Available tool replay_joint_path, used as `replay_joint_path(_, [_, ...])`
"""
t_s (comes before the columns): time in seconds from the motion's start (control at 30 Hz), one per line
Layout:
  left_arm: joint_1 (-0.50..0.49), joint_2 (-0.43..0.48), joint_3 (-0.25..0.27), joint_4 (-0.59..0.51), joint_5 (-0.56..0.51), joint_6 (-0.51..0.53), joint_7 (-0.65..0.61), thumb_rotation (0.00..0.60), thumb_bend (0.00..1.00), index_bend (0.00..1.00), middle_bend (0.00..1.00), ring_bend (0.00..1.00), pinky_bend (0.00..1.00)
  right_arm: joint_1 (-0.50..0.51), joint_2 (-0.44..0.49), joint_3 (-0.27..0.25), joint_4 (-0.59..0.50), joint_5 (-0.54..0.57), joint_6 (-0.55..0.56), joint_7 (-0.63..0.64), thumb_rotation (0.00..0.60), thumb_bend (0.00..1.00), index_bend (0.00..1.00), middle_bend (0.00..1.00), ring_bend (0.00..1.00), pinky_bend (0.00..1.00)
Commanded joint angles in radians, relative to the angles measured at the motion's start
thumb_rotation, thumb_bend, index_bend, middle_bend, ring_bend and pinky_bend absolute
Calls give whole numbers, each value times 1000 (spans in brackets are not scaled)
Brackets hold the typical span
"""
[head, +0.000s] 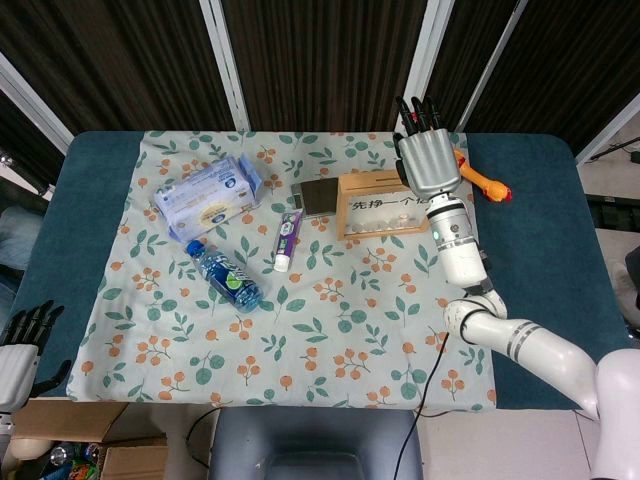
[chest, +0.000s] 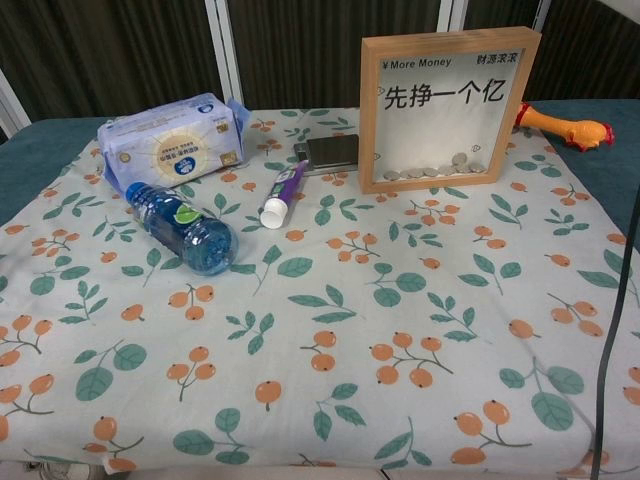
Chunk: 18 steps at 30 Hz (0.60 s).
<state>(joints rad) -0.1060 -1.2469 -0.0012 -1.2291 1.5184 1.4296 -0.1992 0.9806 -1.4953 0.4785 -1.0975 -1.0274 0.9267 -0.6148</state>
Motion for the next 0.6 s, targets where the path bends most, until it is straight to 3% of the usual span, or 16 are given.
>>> replay_joint_path(0.03, [-1, 1, 0, 0, -1, -3, 1, 600, 335, 0, 0, 0, 0, 15, 7, -23, 10, 14, -26, -16, 600, 611, 736, 158, 0, 0])
replay_joint_path(0.6, [-1, -1, -2, 3, -5, -6, 3, 600, 335, 0, 0, 0, 0, 45, 52, -106, -22, 63, -98, -16, 600, 612, 739, 158, 0, 0])
